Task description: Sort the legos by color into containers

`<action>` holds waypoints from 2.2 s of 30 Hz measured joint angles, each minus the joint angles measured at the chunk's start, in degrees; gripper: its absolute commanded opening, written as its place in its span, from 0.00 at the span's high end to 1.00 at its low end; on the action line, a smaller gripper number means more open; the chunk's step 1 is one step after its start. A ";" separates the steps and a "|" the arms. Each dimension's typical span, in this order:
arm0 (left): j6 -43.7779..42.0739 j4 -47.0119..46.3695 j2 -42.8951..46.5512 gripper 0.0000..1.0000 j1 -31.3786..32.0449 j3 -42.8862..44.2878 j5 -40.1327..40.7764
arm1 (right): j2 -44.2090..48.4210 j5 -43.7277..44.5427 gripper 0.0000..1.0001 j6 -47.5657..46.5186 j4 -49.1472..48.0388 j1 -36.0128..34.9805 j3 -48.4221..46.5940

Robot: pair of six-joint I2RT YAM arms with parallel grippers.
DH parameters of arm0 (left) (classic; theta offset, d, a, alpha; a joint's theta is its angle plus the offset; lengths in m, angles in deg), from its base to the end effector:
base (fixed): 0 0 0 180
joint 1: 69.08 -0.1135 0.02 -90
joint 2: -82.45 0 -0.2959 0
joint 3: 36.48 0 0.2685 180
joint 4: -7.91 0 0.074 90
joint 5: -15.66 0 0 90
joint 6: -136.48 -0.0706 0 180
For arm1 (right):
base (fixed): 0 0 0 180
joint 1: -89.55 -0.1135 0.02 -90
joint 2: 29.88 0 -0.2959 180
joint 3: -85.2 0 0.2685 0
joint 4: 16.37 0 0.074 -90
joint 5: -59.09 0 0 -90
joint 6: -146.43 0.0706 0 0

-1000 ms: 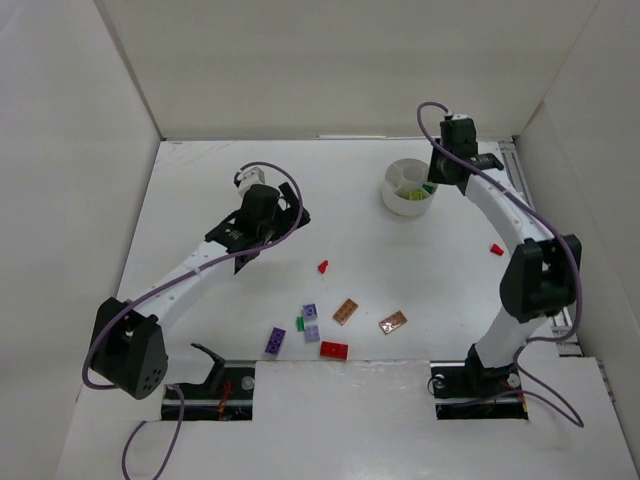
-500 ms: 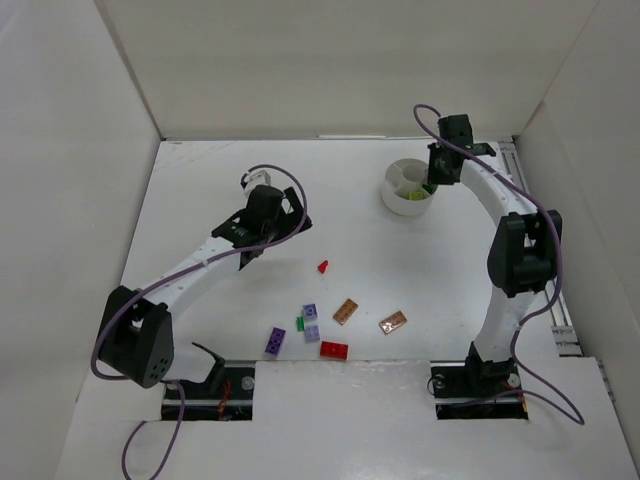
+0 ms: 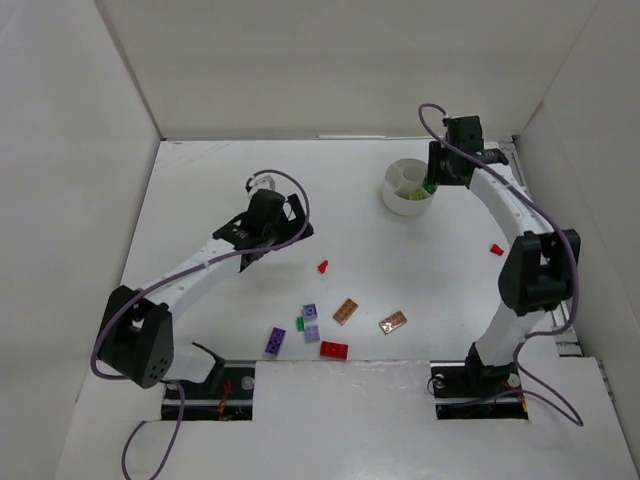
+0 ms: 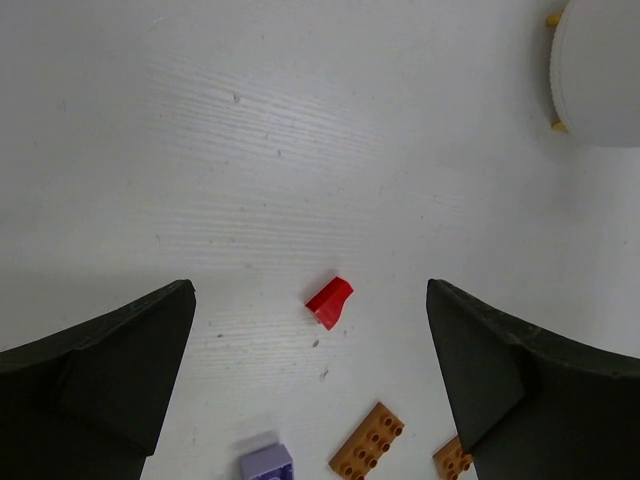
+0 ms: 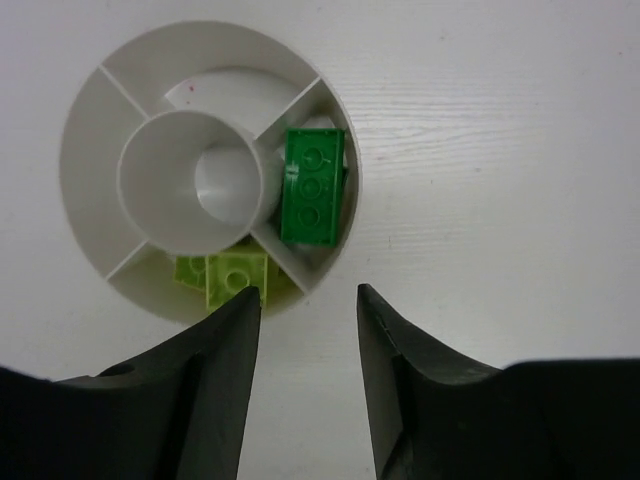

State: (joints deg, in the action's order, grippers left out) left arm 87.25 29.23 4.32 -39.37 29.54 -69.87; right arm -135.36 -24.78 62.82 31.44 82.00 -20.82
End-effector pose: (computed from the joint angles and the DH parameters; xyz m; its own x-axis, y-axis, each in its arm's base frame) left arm 0.2999 -0.1648 0.2672 -0.6482 -0.3797 -0.6601 0.0189 0.8585 -0.5125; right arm 0.4623 0.0537 0.2953 -0.7302 0.0148 -0.6831 0.0226 0.9997 -0.0024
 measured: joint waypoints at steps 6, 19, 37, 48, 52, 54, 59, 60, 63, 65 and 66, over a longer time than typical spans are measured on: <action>0.66 5.18 2.80 0.02 6.49 -3.67 2.43 | 17.40 1.53 0.41 1.64 -3.52 -4.26 13.38; 10.64 13.73 13.40 0.47 24.37 -17.07 6.45 | 38.38 5.77 0.39 9.31 -5.03 -16.96 35.67; 20.46 17.33 10.03 0.57 29.44 -19.71 11.23 | 44.87 12.02 0.38 13.68 -1.77 -19.17 37.86; 20.87 13.73 5.68 0.66 29.94 -19.17 12.33 | 44.87 12.39 0.38 14.38 -1.22 -19.19 37.88; 20.87 12.90 5.22 0.65 29.99 -19.08 12.07 | 44.87 12.76 0.38 14.40 -0.76 -19.17 37.88; 21.22 12.44 5.22 0.60 30.56 -19.10 11.87 | 44.87 12.90 0.38 14.40 -0.52 -19.19 37.88; 22.86 12.20 6.34 0.54 31.71 -19.74 10.97 | 44.94 13.29 0.38 14.40 -0.35 -19.19 37.88; 23.28 12.48 6.64 0.54 31.76 -19.78 10.67 | 45.03 13.38 0.38 14.40 -0.31 -19.19 37.88; 24.30 12.83 7.41 0.54 32.17 -20.39 10.25 | 45.35 13.46 0.38 14.40 -0.17 -19.19 37.88; 24.92 13.07 8.24 0.54 32.76 -20.92 9.57 | 45.68 13.60 0.38 14.40 0.26 -19.19 37.88; 25.22 13.14 8.61 0.55 33.07 -21.18 9.20 | 45.86 13.66 0.38 14.40 0.52 -19.19 37.88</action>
State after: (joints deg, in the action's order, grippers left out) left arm 112.47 42.37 12.93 -6.30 8.36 -60.67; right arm -89.50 -11.12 77.22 31.96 62.81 17.06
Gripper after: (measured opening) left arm 0.458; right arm 0.623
